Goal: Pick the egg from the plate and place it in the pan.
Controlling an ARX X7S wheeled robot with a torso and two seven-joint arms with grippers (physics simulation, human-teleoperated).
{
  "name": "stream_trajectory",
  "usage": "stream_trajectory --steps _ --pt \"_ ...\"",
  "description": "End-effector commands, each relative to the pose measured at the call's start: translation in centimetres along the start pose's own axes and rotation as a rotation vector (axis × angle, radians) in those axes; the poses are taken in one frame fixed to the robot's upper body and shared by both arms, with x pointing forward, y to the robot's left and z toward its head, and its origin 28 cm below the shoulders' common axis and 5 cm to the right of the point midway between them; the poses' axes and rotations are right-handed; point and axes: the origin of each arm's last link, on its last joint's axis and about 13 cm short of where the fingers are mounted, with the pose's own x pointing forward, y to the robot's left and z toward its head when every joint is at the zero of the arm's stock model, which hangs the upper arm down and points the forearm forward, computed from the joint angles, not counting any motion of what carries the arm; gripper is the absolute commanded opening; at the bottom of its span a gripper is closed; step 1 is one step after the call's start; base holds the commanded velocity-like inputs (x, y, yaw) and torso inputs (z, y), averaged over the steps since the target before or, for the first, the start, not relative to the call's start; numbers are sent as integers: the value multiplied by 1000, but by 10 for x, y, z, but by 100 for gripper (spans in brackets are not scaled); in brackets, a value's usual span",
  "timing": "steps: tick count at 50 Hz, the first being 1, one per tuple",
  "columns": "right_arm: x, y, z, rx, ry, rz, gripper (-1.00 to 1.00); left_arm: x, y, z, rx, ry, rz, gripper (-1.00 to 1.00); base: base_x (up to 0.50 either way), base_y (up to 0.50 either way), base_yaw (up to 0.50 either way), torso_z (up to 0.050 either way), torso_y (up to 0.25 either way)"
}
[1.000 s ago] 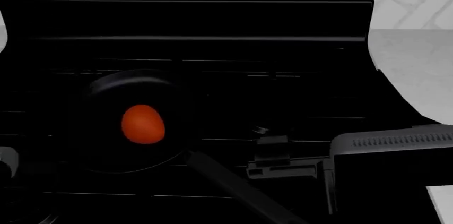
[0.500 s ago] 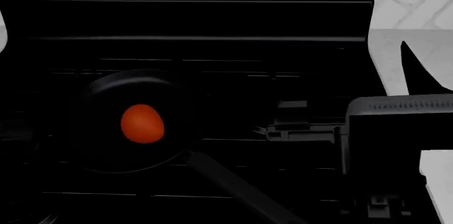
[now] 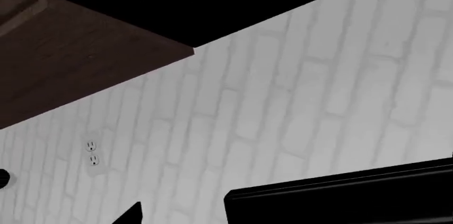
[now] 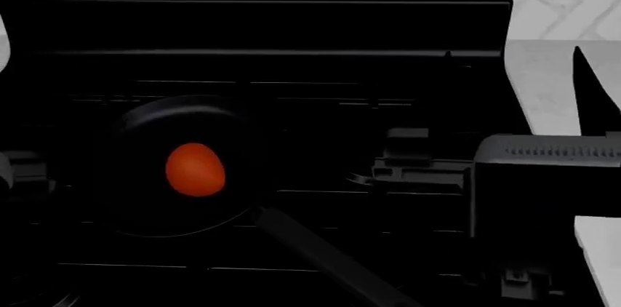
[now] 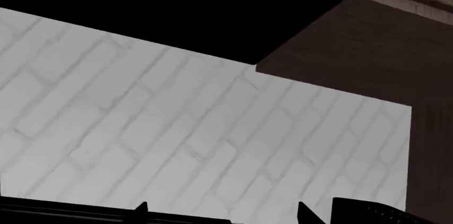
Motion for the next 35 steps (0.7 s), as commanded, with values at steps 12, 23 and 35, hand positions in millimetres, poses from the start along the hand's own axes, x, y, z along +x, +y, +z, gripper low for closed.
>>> stream_trajectory --steps 12,23,35 --pt "-3 -1 4 -15 -58 -48 100 -2 0 7 27 -93 55 100 0 0 0 0 0" --pt "-3 -1 5 -14 -59 -48 100 -3 1 7 27 -96 59 100 0 0 0 0 0" --pt "-3 0 3 -15 -56 -47 100 -3 1 6 28 -95 56 100 0 0 0 0 0"
